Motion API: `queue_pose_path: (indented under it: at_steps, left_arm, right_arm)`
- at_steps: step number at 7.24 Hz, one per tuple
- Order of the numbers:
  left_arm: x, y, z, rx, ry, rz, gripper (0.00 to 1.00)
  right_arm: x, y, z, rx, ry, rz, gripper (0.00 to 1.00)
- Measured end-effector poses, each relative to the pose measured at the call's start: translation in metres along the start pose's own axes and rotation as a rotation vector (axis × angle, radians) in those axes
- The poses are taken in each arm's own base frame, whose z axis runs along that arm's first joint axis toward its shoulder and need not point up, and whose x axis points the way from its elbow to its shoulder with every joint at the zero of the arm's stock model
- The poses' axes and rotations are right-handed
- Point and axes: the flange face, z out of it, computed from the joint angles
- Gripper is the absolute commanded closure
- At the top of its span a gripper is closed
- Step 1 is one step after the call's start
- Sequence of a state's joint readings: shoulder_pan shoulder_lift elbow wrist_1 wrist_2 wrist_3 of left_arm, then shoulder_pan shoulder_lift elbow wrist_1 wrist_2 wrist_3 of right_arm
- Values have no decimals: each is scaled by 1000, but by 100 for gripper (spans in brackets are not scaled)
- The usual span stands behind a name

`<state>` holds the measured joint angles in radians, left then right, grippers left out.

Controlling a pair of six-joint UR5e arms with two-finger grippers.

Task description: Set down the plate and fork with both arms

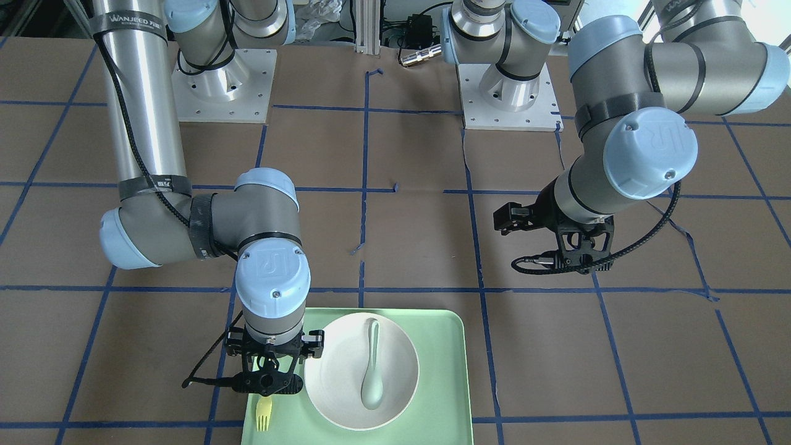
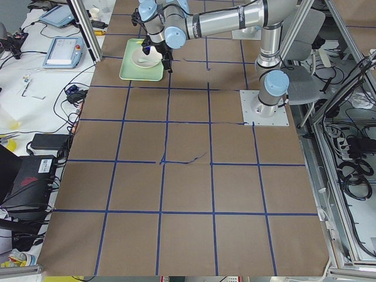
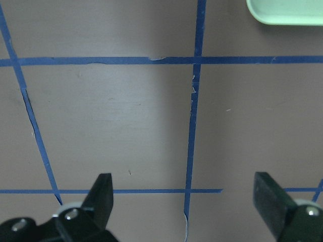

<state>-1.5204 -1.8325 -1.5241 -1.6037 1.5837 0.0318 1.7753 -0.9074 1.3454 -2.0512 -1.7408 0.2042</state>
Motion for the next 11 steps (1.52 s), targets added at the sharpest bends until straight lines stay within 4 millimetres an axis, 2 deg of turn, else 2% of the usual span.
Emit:
queue_pose_path:
  at_steps: [2,3,5,6,7,8,9,11]
  left_arm:
    - [3,16,-25,49,-9,-3,0]
    - [4,25,-38,76,-9,-17,0]
    - [11,43,-57,118,-3,-76,0]
    - [23,52,-62,131,-6,-73,0]
    - [39,61,-63,138,-13,-55,0]
    - [49,67,-63,141,-14,-41,0]
    - [55,70,-63,141,-11,-34,0]
    - [57,74,-57,151,-7,-30,0]
  right_arm:
    - [11,18,-45,-75,-55,-1,0]
    - [26,34,-78,-141,-85,-9,0]
    - [80,76,-155,-248,-110,-73,0]
    - [106,97,-191,-264,-119,-82,0]
    - [121,121,-222,-275,-124,-85,0]
    - [125,140,-245,-280,-140,-84,0]
    - [122,151,-258,-278,-163,-76,0]
    - [111,160,-265,-279,-180,-70,0]
